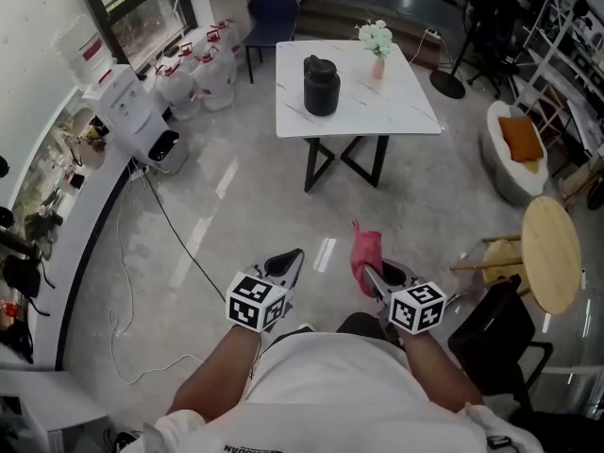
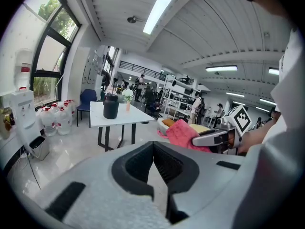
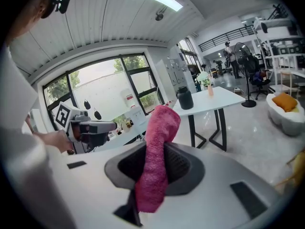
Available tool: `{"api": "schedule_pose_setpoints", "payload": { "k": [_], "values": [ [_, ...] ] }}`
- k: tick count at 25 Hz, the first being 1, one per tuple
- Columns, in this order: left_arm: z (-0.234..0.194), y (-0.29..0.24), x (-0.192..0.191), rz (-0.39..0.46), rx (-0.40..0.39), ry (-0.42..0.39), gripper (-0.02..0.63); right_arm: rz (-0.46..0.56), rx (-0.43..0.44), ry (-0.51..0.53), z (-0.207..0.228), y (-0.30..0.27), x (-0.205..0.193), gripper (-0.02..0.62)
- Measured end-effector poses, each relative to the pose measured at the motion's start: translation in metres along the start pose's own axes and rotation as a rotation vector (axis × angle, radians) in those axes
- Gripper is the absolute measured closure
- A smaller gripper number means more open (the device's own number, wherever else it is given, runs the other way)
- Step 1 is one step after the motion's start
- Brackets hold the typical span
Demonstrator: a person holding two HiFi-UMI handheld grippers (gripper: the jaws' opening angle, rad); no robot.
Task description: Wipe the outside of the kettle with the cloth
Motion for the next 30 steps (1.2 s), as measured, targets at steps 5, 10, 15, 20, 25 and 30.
{"api": "schedule_pose_setpoints", "payload": {
  "k": [5, 10, 15, 20, 25, 30],
  "values": [
    [-0.014, -0.006, 0.003, -0.006, -0.010, 0.011, 0.604, -0.012, 0.003, 0.012, 0.003, -0.012, 0.007, 0.495],
    [-0.027, -0.030, 0.003, -0.034, -0.012, 0.030, 0.604, -0.042, 0.013, 0.002, 0.022, -0.031, 0.006, 0.495],
    [-0.049, -0.063, 0.018, -0.050, 0.000, 0.028, 0.604, -0.051, 0.036, -0.003, 0.052, -0.069, 0.020, 0.495],
    [-0.082, -0.106, 0.072, -0.025, 0.024, 0.018, 0.604, -0.031, 0.053, 0.014, 0.096, -0.118, 0.067, 0.495],
    [-0.104, -0.147, 0.129, 0.016, 0.048, 0.012, 0.604, -0.009, 0.086, 0.050, 0.138, -0.155, 0.116, 0.495],
    [-0.123, -0.190, 0.160, 0.021, 0.075, 0.016, 0.604, -0.015, 0.113, 0.053, 0.185, -0.190, 0.142, 0.495]
  ]
}}
Point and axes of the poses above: the fingertips, and each gripper's own axes: y backward along the fingers, z to its right, x out of its top, the point moved 2 cm from there along y, backward along the fingers, and after that the axes turned 11 degrees about y, right-handed, at the moved point
